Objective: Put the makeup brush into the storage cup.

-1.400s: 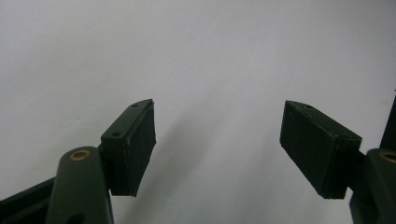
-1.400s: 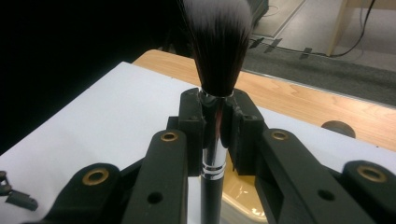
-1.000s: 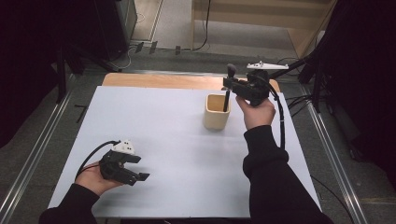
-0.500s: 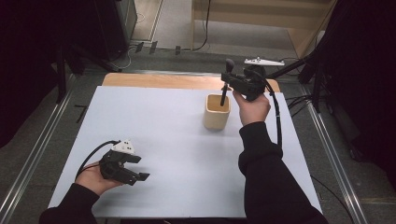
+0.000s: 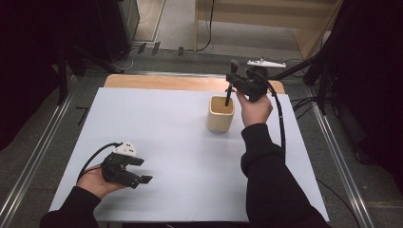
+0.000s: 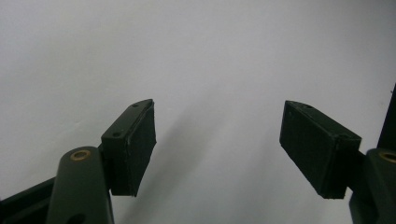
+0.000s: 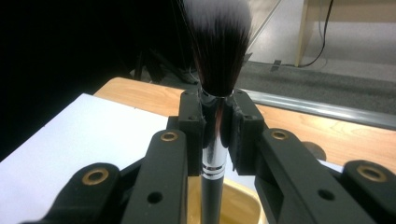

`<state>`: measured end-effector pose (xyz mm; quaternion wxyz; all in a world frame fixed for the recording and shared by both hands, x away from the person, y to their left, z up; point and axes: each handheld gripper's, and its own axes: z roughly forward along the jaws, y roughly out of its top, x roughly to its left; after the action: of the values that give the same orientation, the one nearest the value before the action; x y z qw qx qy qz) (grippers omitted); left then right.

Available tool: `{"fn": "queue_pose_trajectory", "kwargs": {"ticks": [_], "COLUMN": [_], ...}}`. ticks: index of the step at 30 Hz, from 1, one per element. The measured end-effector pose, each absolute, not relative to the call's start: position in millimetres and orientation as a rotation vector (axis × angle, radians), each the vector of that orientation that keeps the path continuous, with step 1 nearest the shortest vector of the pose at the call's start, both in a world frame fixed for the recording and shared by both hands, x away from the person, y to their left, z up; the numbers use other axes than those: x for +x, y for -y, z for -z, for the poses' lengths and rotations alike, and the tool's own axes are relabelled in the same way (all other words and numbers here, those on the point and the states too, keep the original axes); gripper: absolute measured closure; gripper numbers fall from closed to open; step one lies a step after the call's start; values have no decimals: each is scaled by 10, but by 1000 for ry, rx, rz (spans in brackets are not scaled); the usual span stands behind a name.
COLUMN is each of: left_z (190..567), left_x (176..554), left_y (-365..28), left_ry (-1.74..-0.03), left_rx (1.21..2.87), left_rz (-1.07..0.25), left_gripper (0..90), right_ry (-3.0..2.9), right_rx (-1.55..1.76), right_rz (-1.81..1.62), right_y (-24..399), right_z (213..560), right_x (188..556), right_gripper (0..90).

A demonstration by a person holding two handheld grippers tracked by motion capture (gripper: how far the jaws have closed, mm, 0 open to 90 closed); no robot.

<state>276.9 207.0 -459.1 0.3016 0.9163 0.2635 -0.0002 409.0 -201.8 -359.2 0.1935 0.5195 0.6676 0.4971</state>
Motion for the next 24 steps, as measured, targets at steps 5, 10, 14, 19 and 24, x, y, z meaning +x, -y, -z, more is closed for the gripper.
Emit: {"fn": "queue_pose_trajectory", "kwargs": {"ticks": [5,10,14,19,24], "left_z": [4592,4588,4586,4588,4593], "left_x": [2766,2768,2769,2771,2769], "left_y": [-2071,-2079,-2086,-2086,-2081], "left_ry": [-699,-703,-702,-698,-699], "left_rx": [2429,2427,2424,2428,2430], "left_rz": [2,3,-3,0,4], "left_gripper": [277,277,277,277,277], "right_ry": [-1885,-1908,-1924,-1929,-1933], "right_rx": [1447,1432,1438,1454,1482], "right_rz": [-1374,-1344,-1321,-1314,-1314], "right_y": [1947,1867,1846,1843,1858], "right_z": [3656,3712,3758,3828,3890], "right_x": [4117,4136,4156,4169,4192], "right_gripper": [786,787,786,786,785]}}
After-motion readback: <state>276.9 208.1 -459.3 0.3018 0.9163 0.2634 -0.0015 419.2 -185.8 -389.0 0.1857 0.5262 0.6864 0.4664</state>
